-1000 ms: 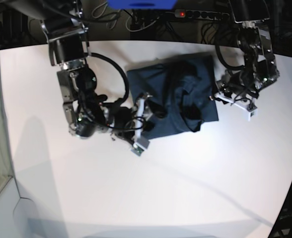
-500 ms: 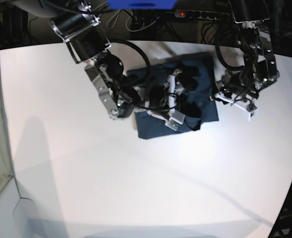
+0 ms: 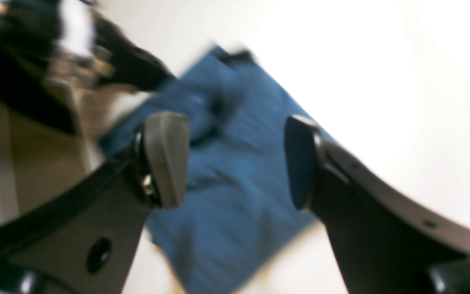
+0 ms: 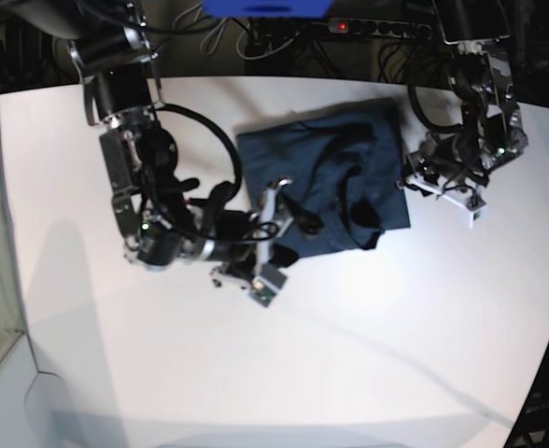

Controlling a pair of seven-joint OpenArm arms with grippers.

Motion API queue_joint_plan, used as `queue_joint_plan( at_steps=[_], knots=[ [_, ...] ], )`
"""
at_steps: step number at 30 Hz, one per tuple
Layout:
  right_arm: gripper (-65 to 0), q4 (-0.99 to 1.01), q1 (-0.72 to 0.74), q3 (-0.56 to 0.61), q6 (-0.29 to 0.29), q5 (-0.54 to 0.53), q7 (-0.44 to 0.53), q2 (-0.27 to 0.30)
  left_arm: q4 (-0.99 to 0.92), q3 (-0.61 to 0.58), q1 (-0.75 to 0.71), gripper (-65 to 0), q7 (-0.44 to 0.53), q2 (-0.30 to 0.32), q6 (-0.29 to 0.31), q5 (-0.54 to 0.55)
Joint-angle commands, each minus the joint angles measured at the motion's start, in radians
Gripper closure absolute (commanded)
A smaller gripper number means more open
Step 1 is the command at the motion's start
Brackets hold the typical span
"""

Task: Layout the t-shirt on the table in an organized manner, then fold the t-shirt properly
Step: 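Tuck and flatten the folded bundle edges with the right gripper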

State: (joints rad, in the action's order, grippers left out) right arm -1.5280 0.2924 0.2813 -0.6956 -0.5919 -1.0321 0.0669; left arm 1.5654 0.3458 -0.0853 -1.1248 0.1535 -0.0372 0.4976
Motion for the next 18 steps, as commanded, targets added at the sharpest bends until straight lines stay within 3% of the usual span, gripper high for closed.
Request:
queue_joint_plan(
  at_steps=[1, 8, 18],
  knots=[
    [-38.1, 0.028, 0.04, -0.037, -0.003, -0.01, 0.023, 0.018, 0.011, 0.002, 0.008, -20.3, -0.002, 0.01, -0.002, -0.001],
    [-38.1, 0.286, 0.07, -0.118, -0.003, -0.01, 0.103, 0.06, 0.011, 0.002, 0.017, -20.3, -0.001, 0.01, -0.002, -0.001],
    [-38.1, 0.3, 0.038, -0.1, -0.003, 0.033, 0.128, -0.006, -0.026, -0.004, 0.029, -20.3, 0.015, 0.008, -0.002, -0.003]
  ],
)
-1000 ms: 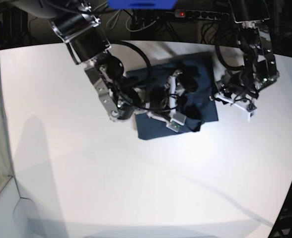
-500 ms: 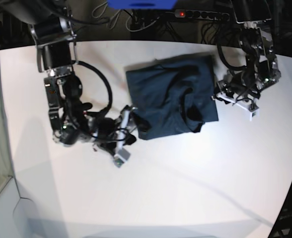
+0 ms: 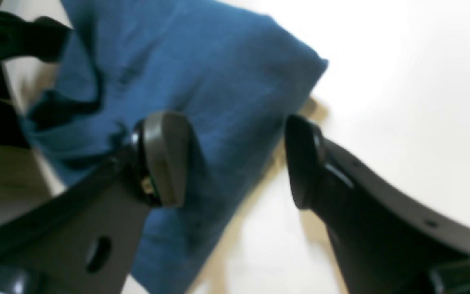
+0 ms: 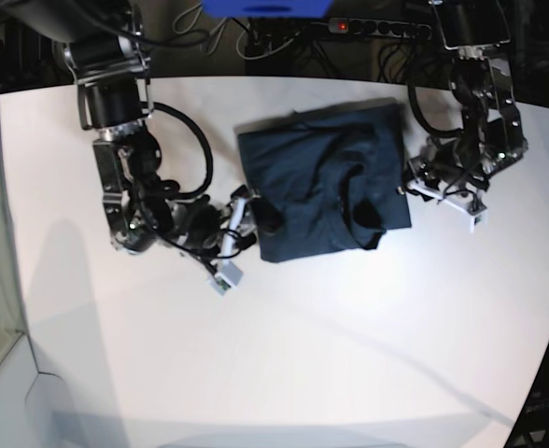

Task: Layout the t-shirt on the table in an organized manner, then fold the t-shirt properly
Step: 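Tuck and flatten the folded bundle edges with the right gripper, then grasp the bundle corner with the right gripper and rotate the bundle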

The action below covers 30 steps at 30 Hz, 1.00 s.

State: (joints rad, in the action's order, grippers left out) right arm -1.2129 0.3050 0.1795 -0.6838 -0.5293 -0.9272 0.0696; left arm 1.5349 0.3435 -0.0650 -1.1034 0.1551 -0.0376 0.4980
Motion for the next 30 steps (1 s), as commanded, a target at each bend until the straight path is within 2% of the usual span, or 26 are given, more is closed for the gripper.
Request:
queue_joint_plan(
  at_steps=[1, 8, 15, 18, 21, 27, 30],
  knots=[
    [-38.1, -0.015, 0.026, 0.013, -0.014, -0.007, 0.024, -0.02, 0.005, -0.002, 0.009, -20.3, 0.009, 0.007, -0.002, -0.003],
    [-38.1, -0.014, 0.024, 0.064, -0.014, 0.133, 0.029, -0.107, -0.026, 0.001, 0.004, -20.3, 0.018, 0.008, -0.002, -0.003],
    [-38.1, 0.072, 0.035, 0.062, -0.014, 0.242, 0.102, -0.161, -0.02, 0.002, 0.001, -20.3, 0.015, 0.008, 0.0, 0.006],
    [-38.1, 0.14, 0.059, 0.061, -0.014, 0.246, 0.138, -0.153, -0.018, 0.004, 0.001, -20.3, 0.015, 0.033, 0.0, 0.009],
    [-38.1, 0.161, 0.069, 0.059, -0.014, 0.246, 0.152, -0.119, -0.018, 0.006, 0.001, -20.3, 0.018, 0.051, 0.0, 0.043],
    [-38.1, 0.143, 0.076, 0.007, -0.014, 0.243, 0.145, -0.092, -0.018, 0.07, 0.0, -20.3, 0.013, 0.114, 0.0, 0.218],
    [-38.1, 0.081, 0.069, -0.034, -0.014, 0.243, 0.096, -0.092, -0.017, 0.075, 0.0, -20.3, 0.013, 0.151, 0.0, 0.308]
  ],
)
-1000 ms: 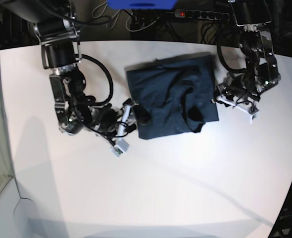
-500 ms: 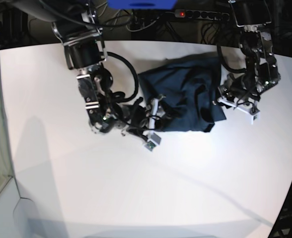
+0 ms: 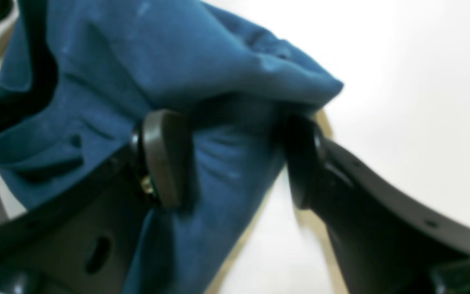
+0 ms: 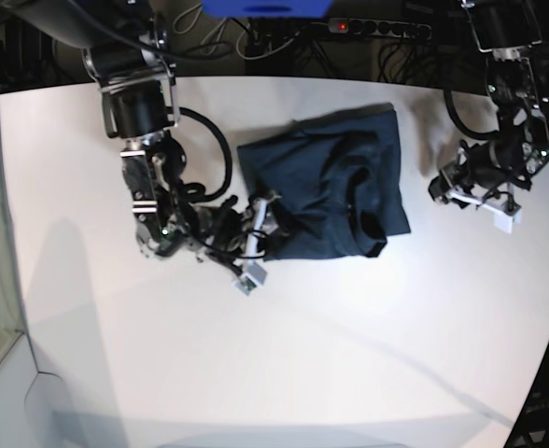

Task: Layout the t-shirt on the table in an organized manner, then fold the t-shirt properly
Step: 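Grasp the bundle corner with the right gripper and rotate the bundle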

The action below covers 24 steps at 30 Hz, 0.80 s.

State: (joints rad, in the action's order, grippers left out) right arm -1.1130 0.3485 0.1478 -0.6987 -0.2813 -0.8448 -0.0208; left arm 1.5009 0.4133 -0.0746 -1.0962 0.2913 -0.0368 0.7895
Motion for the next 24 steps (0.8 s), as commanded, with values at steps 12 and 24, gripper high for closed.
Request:
queue_joint_plan(
  at_steps=[12, 24],
  knots=[
    [-38.1, -0.292, -0.015, -0.089, 0.001, -0.005, -0.136, 0.02, 0.077, 0.006, 0.003, -27.3, 0.015, 0.009, -0.001, 0.058],
    [-30.5, -0.253, -0.01, 0.019, 0.001, -0.002, -0.11, -0.121, 0.022, 0.212, -0.104, -27.2, 0.006, 0.085, -0.001, 0.069]
  ],
)
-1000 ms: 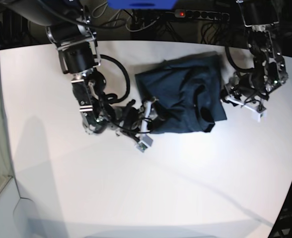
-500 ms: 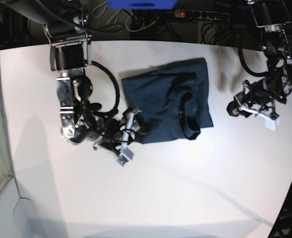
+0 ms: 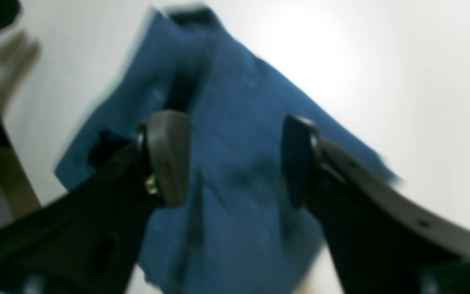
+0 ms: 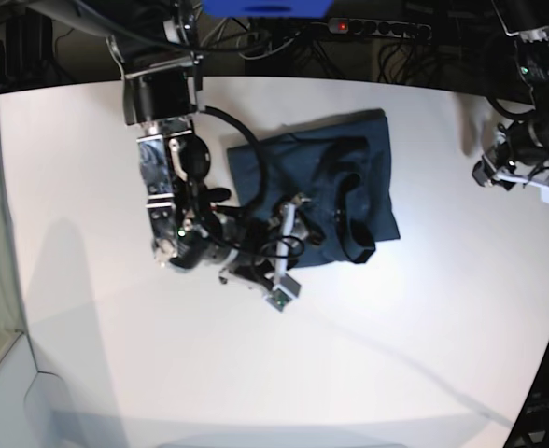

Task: Layout the t-shirt on the table in an organized manner, then fold the t-shirt properly
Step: 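Grasp the bundle corner with the right gripper and rotate the bundle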

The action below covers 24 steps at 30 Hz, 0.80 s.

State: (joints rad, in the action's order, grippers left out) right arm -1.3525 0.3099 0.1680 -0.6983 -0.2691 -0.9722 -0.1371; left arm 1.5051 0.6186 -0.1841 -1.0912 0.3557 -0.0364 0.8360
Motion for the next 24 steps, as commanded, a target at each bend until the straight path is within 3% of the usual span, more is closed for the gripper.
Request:
queue_joint_plan(
  at_steps=[1, 5, 8, 16, 24],
  knots=[
    [-27.8, 0.014, 0.039, 0.011, 0.0, -0.014, 0.037, -0.006, 0.018, 0.022, -0.007, -27.2, 0.001, 0.024, -0.001, 0.024],
    [-13.8, 0.189, 0.091, 0.058, 0.0, -0.014, 0.111, -0.011, 0.019, 0.08, -0.045, -27.2, 0.001, 0.024, -0.001, 0.024],
    [-7.8, 0.272, 0.125, 0.061, 0.0, -0.015, 0.14, -0.011, 0.019, 0.097, -0.059, -27.2, 0.001, 0.024, 0.0, 0.024],
    [-7.3, 0.292, 0.134, 0.067, 0.0, -0.015, 0.137, -0.02, 0.018, 0.093, -0.058, -27.2, 0.009, 0.024, 0.0, 0.015],
    [-7.3, 0.278, 0.061, 0.272, 0.0, -0.015, 0.138, -0.02, 0.01, 0.091, -0.055, -27.2, 0.012, 0.024, 0.0, 0.015]
  ],
)
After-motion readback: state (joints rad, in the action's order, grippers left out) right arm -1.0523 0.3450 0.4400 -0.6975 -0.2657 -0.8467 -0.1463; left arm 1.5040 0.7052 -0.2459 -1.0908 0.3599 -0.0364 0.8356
